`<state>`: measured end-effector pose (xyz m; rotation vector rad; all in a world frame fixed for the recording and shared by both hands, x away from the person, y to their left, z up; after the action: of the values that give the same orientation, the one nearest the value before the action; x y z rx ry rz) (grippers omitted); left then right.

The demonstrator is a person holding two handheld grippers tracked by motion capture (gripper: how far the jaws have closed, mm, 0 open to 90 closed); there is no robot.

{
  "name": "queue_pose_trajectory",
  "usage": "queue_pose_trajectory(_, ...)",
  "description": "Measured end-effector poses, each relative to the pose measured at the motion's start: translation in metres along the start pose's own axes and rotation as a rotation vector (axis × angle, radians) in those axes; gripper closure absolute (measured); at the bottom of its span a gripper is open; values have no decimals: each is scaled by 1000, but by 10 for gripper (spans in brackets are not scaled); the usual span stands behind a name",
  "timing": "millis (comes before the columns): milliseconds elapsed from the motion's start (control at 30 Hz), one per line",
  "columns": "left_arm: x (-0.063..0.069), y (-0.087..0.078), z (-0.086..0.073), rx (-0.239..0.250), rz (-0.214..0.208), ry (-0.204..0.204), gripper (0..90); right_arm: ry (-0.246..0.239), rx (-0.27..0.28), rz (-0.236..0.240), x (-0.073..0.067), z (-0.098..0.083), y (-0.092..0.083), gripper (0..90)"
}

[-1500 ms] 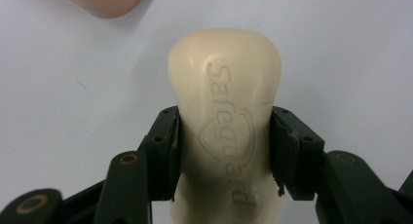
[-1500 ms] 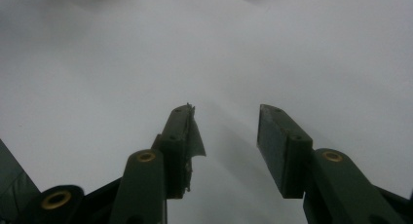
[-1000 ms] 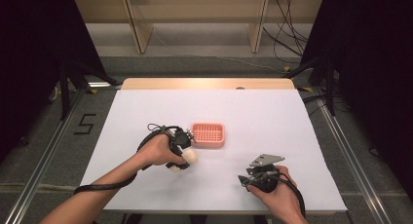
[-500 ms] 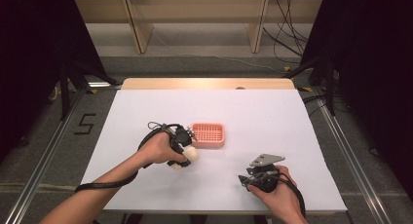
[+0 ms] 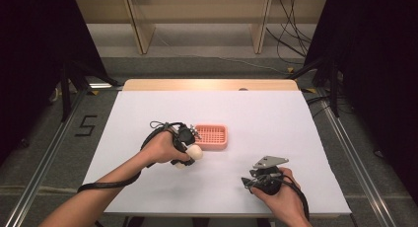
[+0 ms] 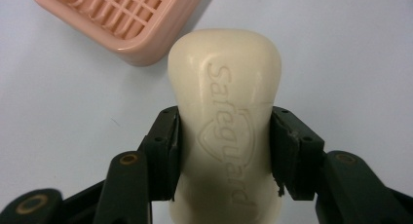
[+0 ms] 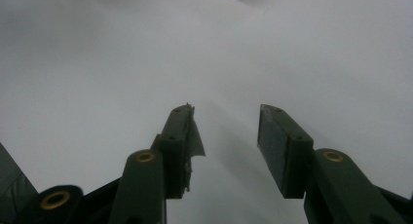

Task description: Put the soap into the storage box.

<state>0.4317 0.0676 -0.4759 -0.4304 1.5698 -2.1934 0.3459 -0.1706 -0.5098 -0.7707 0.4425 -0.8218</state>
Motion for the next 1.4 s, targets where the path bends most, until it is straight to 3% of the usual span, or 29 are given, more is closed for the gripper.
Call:
queue_pose_trajectory(400, -4, -4, 4, 7, 6, -1, 492, 16, 20, 4, -1, 1, 1, 571)
queue_pose_trajectory(467, -5, -4, 5, 16, 9, -6, 492, -18, 26, -10, 2, 1, 1, 571)
queue_pose_trajectory(533, -6, -5, 6, 20, 9, -9, 492, 3, 21, 1, 0, 1, 1, 571)
queue_pose_trajectory(1133, -13, -6, 13, 33, 19, -15, 492, 8, 2, -2, 0, 0, -1, 565)
queue_pose_trajectory(1200, -14, -6, 14, 36, 20, -14, 492, -16, 32, -9, 1, 1, 1, 565)
queue_pose_trajectory(1267, -15, -7, 15, 36, 22, -11, 492, 7, 26, -7, -1, 1, 1, 565)
queue_pose_trajectory(1300, -15, -7, 15, 38, 23, -11, 492, -13, 31, -10, 1, 1, 1, 565)
queue_pose_trajectory(1400, -15, -7, 16, 41, 21, -18, 492, -8, 29, -7, 1, 1, 0, 564)
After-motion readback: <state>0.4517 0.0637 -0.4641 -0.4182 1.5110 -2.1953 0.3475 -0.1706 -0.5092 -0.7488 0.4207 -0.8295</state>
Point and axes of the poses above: each handheld gripper's, and its own axes: y roughly forward along the jaws, z roughly out of its top, x roughly to its right, the point moved 6 cm from there along y, roughly forward along the jaws, and after that the axes turned 1 degree about -z, right-handed, at the moved point
